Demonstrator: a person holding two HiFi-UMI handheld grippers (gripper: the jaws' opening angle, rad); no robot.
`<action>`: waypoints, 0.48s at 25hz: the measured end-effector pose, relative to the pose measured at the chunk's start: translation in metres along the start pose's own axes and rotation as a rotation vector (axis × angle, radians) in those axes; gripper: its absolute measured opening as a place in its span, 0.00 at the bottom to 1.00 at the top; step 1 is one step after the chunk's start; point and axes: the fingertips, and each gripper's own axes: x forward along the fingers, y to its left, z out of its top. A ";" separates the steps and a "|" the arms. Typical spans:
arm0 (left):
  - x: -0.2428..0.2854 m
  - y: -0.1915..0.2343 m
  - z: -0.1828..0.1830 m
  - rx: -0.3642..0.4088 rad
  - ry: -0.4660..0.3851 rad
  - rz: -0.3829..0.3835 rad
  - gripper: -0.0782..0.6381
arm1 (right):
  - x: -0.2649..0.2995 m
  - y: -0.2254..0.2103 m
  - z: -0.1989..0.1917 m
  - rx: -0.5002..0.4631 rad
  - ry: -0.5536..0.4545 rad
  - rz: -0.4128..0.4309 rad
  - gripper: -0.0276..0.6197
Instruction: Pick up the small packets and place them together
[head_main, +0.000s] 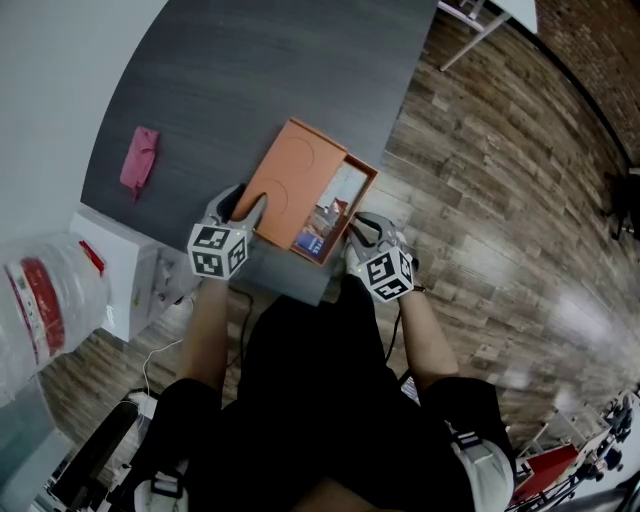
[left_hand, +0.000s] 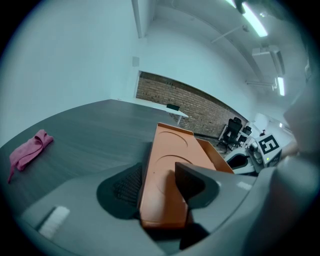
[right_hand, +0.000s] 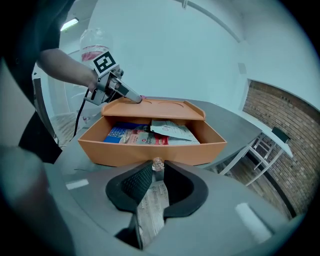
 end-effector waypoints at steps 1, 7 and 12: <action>0.000 0.000 0.000 -0.001 0.001 0.001 0.40 | -0.002 0.000 -0.002 0.003 0.001 0.000 0.16; 0.002 0.000 0.001 -0.002 0.003 0.005 0.40 | -0.007 0.001 -0.011 0.013 0.000 0.000 0.16; 0.002 0.000 0.003 -0.009 0.005 0.008 0.40 | -0.012 -0.001 -0.015 0.014 0.002 -0.005 0.16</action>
